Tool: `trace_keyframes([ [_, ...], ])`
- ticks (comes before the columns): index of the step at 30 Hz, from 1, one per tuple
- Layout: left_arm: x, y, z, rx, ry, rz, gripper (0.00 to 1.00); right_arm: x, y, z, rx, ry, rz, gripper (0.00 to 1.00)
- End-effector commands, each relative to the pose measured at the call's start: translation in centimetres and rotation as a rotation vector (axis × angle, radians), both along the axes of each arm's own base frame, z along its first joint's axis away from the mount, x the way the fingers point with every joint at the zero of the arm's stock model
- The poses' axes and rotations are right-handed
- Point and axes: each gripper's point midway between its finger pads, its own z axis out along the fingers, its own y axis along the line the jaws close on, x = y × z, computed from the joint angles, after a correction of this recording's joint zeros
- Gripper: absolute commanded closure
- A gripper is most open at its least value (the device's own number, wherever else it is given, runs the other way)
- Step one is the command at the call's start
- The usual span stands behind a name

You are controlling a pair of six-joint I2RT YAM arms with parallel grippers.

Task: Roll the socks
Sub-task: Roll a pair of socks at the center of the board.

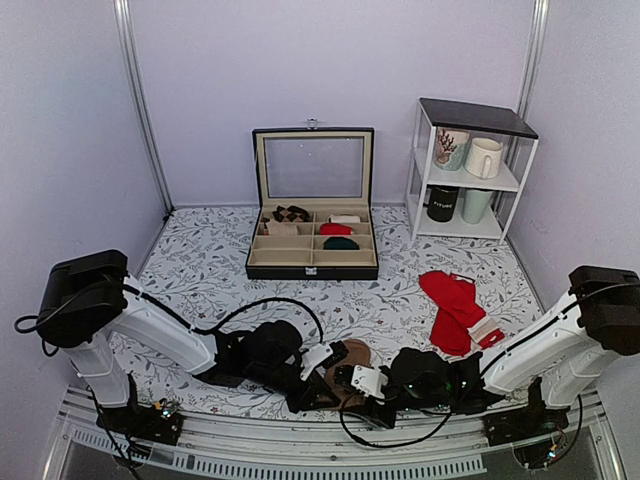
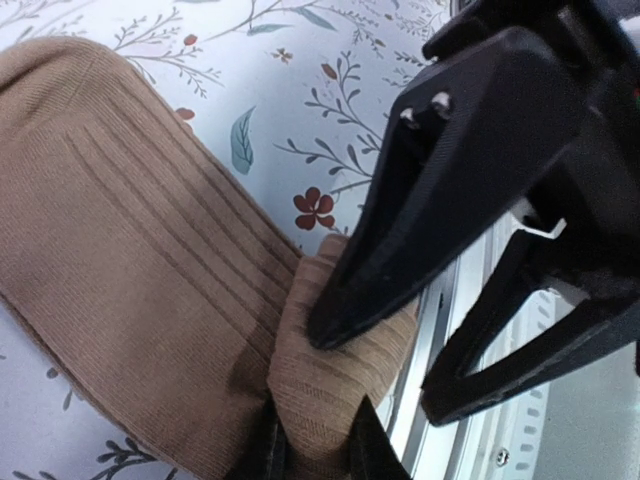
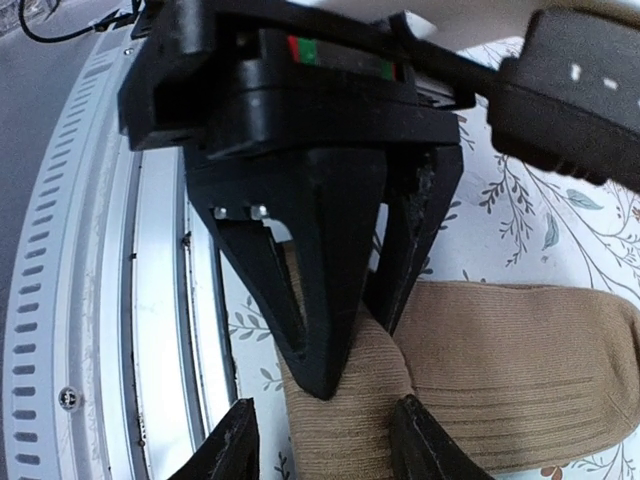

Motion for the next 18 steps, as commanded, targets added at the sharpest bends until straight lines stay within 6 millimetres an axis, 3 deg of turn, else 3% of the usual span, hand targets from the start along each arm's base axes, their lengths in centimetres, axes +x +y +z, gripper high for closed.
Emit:
trace_keyframes([
  [1, -3.0, 8.1, -8.4, 0.385, 0.138, -0.005, 1.00, 0.7, -1.1, -2.6, -0.083, 0.023, -0.076, 0.52],
  [6, -3.0, 8.1, -8.4, 0.384, 0.136, -0.005, 1.00, 0.7, -1.1, -2.6, -0.080, 0.027, -0.081, 0.55],
  [14, -2.7, 7.3, -7.9, 0.356, 0.119, -0.010, 1.00, -0.5, -1.6, -5.0, -0.140, 0.115, -0.059, 0.88],
  [18, -1.1, 6.2, -5.8, 0.293, 0.027, 0.019, 0.80, -1.2, -2.2, -6.5, -0.173, 0.180, -0.073, 0.93],
])
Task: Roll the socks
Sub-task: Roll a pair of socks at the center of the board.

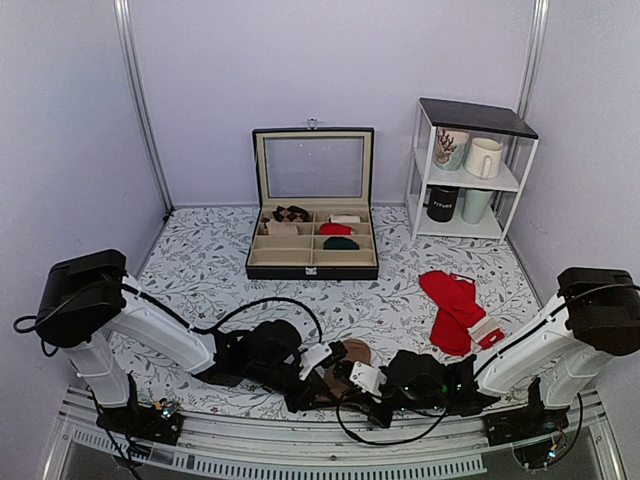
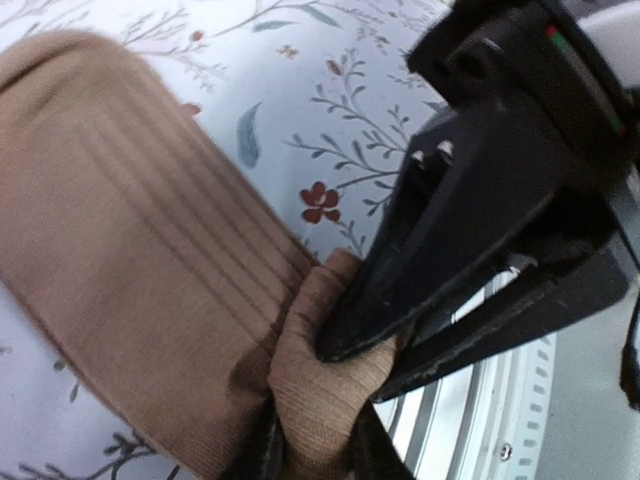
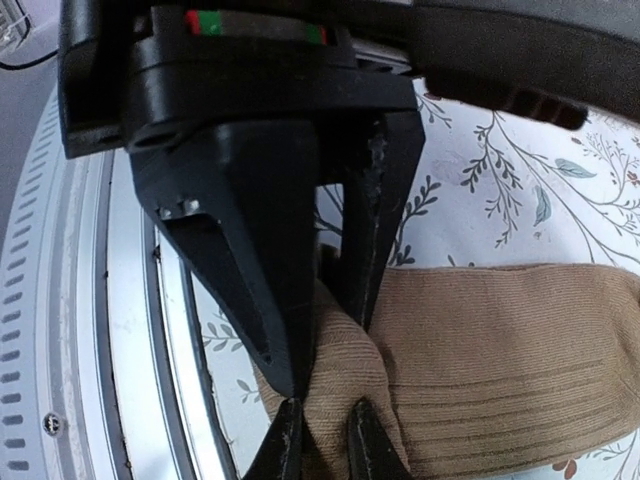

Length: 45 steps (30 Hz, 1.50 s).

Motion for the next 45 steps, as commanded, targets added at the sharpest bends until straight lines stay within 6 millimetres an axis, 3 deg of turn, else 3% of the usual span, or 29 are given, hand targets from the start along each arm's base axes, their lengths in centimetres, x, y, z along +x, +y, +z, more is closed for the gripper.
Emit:
trace_keyframes([
  [1, -0.6, 5.7, -4.9, 0.268, -0.012, 0.030, 0.70, -1.8, -2.6, -5.5, -0.169, 0.146, 0.004, 0.93],
  [2, 0.1, 5.3, -3.7, 0.238, -0.065, 0.045, 0.46, -1.8, -2.7, -5.6, -0.161, 0.162, -0.001, 0.93],
  [3, 1.1, 4.8, -2.2, 0.204, -0.129, 0.066, 0.30, -1.8, -3.0, -5.7, -0.155, 0.189, -0.015, 0.93],
  [4, 1.7, 4.3, -0.5, 0.159, -0.192, 0.075, 0.21, -1.8, -3.2, -5.8, -0.146, 0.215, -0.026, 0.93],
  [8, 2.7, 2.3, 6.8, -0.086, -0.413, 0.061, 0.18, -1.3, -4.1, -6.1, -0.105, 0.357, -0.079, 0.93],
  [11, 2.0, 2.2, 9.0, -0.197, -0.505, 0.028, 0.19, -1.2, -4.6, -6.9, -0.098, 0.471, -0.130, 0.94],
  [17, -0.5, 2.1, 6.4, -0.211, -0.494, -0.053, 0.23, -1.9, -5.4, -9.0, -0.138, 0.621, -0.202, 0.94],
  [22, -0.6, 1.9, 3.3, -0.145, -0.498, -0.066, 0.25, -2.2, -6.5, -9.9, -0.164, 0.680, -0.235, 0.94],
  [32, -0.5, 1.4, 1.9, -0.138, -0.543, -0.095, 0.25, -2.5, -7.4, -10.0, -0.182, 0.694, -0.241, 0.94],
  [35, -0.9, 1.3, 1.1, -0.132, -0.520, -0.114, 0.33, -2.5, -7.6, -10.2, -0.192, 0.700, -0.239, 0.94],
  [41, -1.4, 1.3, -0.4, -0.102, -0.472, -0.135, 0.61, -2.5, -8.0, -10.6, -0.207, 0.705, -0.240, 0.94],
  [45, -1.6, 1.2, -0.3, -0.102, -0.456, -0.138, 0.67, -2.5, -8.0, -10.9, -0.215, 0.710, -0.239, 0.94],
])
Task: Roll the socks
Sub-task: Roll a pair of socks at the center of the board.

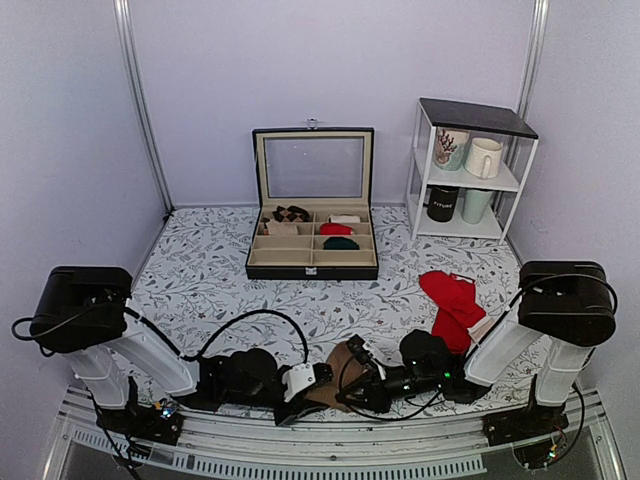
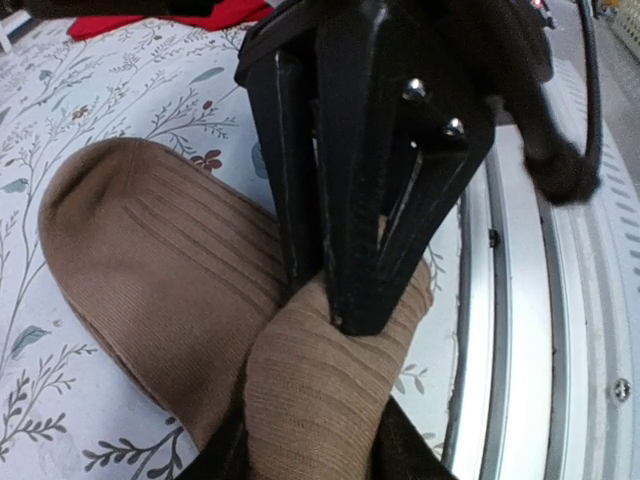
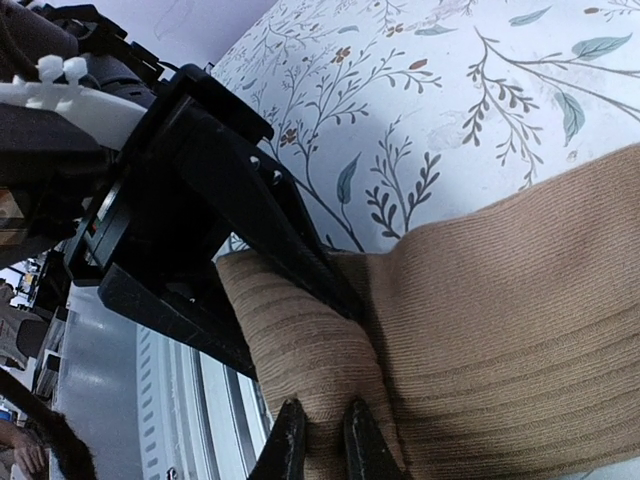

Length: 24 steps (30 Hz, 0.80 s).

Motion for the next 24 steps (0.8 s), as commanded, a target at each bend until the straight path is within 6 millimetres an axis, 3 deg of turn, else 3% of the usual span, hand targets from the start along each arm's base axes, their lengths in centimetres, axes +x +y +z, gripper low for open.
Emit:
trace_keyframes([
  [1, -1.7, -0.5, -0.4, 0.015, 0.051, -0.062, 0.67, -3.3, -7.9, -9.9, -0.431, 0.169, 0.011, 0.94],
  [2, -1.7, -0.5, -0.5, 0.021, 0.055, -0.059, 0.66, -3.4, -7.9, -10.0, -0.434, 0.172, 0.014, 0.94],
  [3, -1.6, -0.5, -0.5, 0.027, 0.056, -0.054, 0.57, -3.3, -7.8, -10.0, -0.431, 0.173, 0.015, 0.94],
  [5, -1.5, -0.5, -0.4, 0.028, 0.054, -0.044, 0.21, -3.3, -7.6, -10.1, -0.433, 0.178, 0.020, 0.94],
  [9, -1.0, -0.1, 0.7, -0.006, 0.019, -0.024, 0.16, -3.4, -7.8, -10.4, -0.441, 0.186, 0.022, 0.94],
  [13, -0.7, -0.3, 1.5, -0.020, -0.018, -0.024, 0.21, -3.4, -7.8, -10.4, -0.443, 0.190, 0.020, 0.94],
  [17, -1.0, -0.9, 2.7, -0.050, -0.021, -0.050, 0.46, -3.4, -7.8, -10.5, -0.447, 0.192, 0.021, 0.94],
  [21, -1.3, -1.0, 2.7, -0.057, -0.009, -0.062, 0.51, -3.5, -7.9, -10.6, -0.451, 0.197, 0.024, 0.94],
  [24, -1.5, -0.8, 2.0, -0.048, 0.009, -0.063, 0.48, -3.5, -8.0, -10.7, -0.455, 0.201, 0.025, 0.94],
])
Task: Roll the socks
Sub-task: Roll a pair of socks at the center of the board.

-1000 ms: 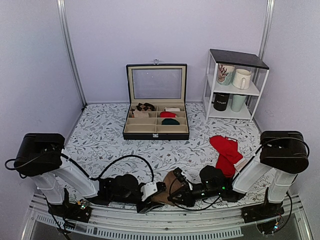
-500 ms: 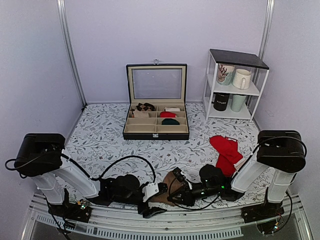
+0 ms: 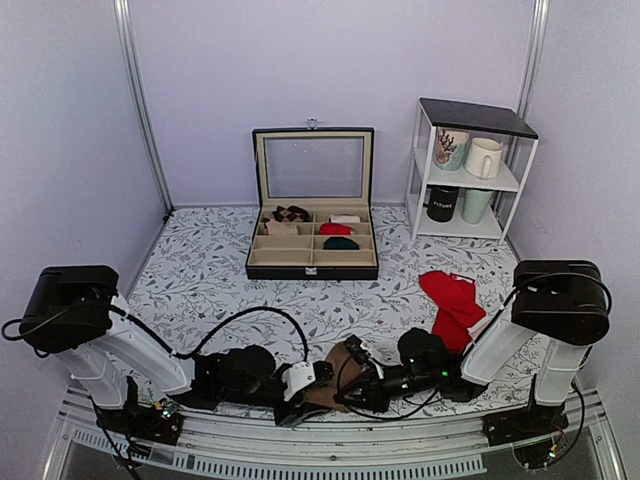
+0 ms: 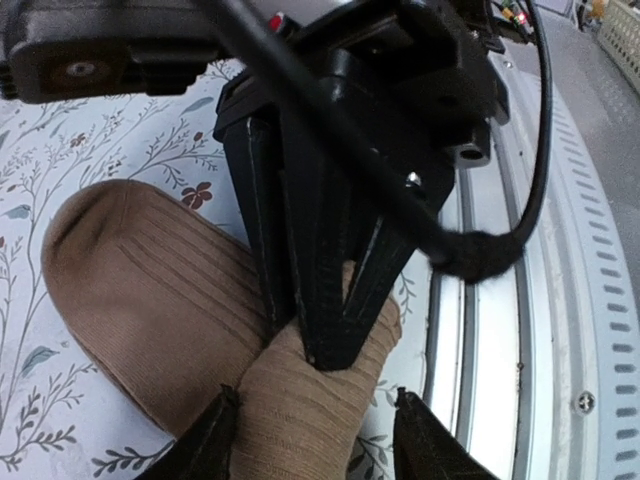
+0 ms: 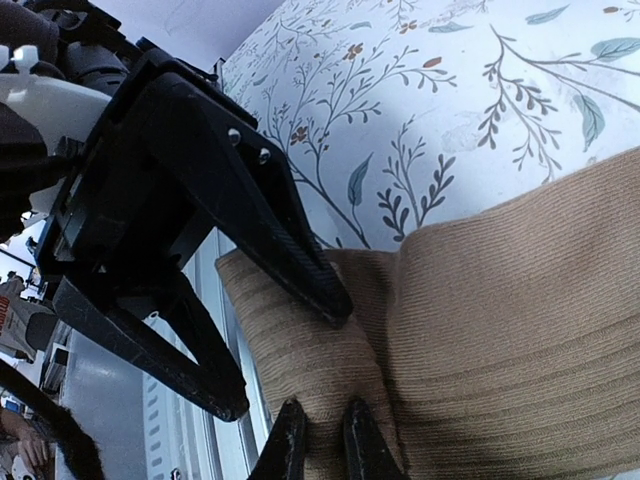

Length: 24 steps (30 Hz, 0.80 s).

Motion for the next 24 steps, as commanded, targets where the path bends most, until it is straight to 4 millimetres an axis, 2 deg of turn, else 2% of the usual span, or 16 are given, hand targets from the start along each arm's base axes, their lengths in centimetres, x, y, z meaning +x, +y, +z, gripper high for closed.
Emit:
trace_keyframes([
  [1, -1.1, -0.3, 0.0, -0.019, 0.025, -0.039, 0.50, -3.4, -8.4, -10.5, -0.473, 0.180, -0.003, 0.94],
  [2, -1.2, -0.2, -0.1, -0.019, 0.030, -0.041, 0.61, -3.4, -8.5, -10.6, -0.475, 0.182, -0.003, 0.94],
  [3, -1.2, -0.1, -0.4, -0.015, 0.035, -0.042, 0.81, -3.4, -8.5, -10.6, -0.476, 0.184, -0.003, 0.94],
  [4, -1.2, 0.0, -0.6, -0.009, 0.039, -0.037, 0.97, -3.4, -8.5, -10.6, -0.477, 0.185, -0.003, 0.94],
  [5, -1.2, 0.0, -0.8, -0.005, 0.039, -0.038, 1.00, -3.5, -8.5, -10.7, -0.478, 0.188, -0.002, 0.94],
  [10, -1.3, 0.4, -1.6, 0.039, 0.069, -0.028, 1.00, -3.4, -8.4, -10.7, -0.485, 0.191, -0.001, 0.93],
  [14, -0.9, 1.3, -3.9, 0.152, 0.166, 0.031, 1.00, -2.8, -7.4, -9.3, -0.463, 0.165, -0.006, 0.85],
  [17, -0.9, 2.5, -5.9, 0.248, 0.292, 0.081, 1.00, -0.8, -6.7, -6.3, -0.423, 0.059, -0.059, 0.72],
  [19, -1.2, 3.4, -7.1, 0.313, 0.371, 0.109, 1.00, 1.5, -6.4, -2.7, -0.347, -0.064, -0.150, 0.62],
  [21, -1.4, 4.1, -8.2, 0.374, 0.420, 0.141, 1.00, 3.1, -7.6, -0.4, -0.301, -0.174, -0.235, 0.55],
  [24, -1.7, 4.8, -9.1, 0.430, 0.489, 0.169, 1.00, 3.6, -8.7, 2.3, -0.240, -0.320, -0.259, 0.49],
])
